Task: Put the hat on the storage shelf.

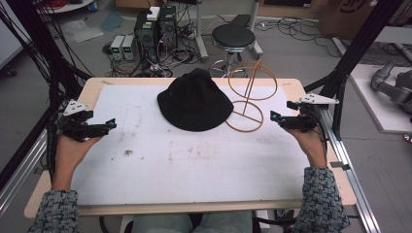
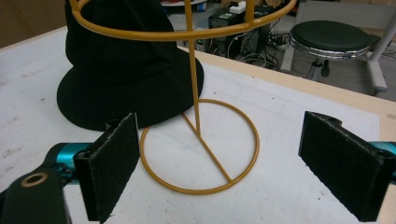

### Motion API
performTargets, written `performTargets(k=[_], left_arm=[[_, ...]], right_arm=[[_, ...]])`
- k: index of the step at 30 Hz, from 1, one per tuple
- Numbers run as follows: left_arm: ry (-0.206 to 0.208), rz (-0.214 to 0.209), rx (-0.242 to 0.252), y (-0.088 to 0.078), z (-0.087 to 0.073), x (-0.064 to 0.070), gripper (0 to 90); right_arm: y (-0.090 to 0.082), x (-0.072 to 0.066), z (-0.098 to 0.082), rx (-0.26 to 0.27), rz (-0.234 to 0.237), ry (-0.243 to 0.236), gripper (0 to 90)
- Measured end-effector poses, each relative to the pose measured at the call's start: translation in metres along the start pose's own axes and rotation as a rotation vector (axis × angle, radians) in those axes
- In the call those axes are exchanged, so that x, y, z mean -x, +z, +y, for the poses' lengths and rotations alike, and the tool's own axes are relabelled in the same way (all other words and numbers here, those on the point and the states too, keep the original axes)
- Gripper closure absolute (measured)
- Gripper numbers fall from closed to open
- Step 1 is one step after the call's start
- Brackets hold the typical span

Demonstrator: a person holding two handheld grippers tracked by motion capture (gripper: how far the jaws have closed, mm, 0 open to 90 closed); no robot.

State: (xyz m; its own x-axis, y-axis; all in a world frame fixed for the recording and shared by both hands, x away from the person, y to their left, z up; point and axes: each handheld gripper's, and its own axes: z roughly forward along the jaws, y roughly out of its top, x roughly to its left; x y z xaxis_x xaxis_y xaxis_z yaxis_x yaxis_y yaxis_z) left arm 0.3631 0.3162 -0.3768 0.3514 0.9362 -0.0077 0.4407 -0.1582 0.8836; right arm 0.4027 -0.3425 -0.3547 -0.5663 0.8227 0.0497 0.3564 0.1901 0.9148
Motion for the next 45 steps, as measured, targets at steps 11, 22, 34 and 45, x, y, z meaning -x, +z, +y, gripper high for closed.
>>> performTargets(k=[11, 22, 34, 45], left_arm=[[0.022, -0.044, 0.023, 0.000, 0.010, 0.005, 10.6], [0.122, -0.127, 0.017, 0.019, 0.020, 0.021, 11.4], [0.140, -0.252, 0.013, 0.040, 0.043, 0.036, 14.4], [0.178, -0.321, -0.014, 0.070, 0.077, 0.042, 14.1]], right_arm=[[0.000, -0.008, 0.000, -0.040, 0.008, -0.036, 12.5], [-0.014, -0.008, -0.008, -0.013, -0.020, -0.038, 12.5], [-0.026, -0.011, -0.019, -0.046, -0.028, -0.039, 12.6], [-0.027, -0.016, -0.026, -0.070, -0.036, -0.058, 12.6]])
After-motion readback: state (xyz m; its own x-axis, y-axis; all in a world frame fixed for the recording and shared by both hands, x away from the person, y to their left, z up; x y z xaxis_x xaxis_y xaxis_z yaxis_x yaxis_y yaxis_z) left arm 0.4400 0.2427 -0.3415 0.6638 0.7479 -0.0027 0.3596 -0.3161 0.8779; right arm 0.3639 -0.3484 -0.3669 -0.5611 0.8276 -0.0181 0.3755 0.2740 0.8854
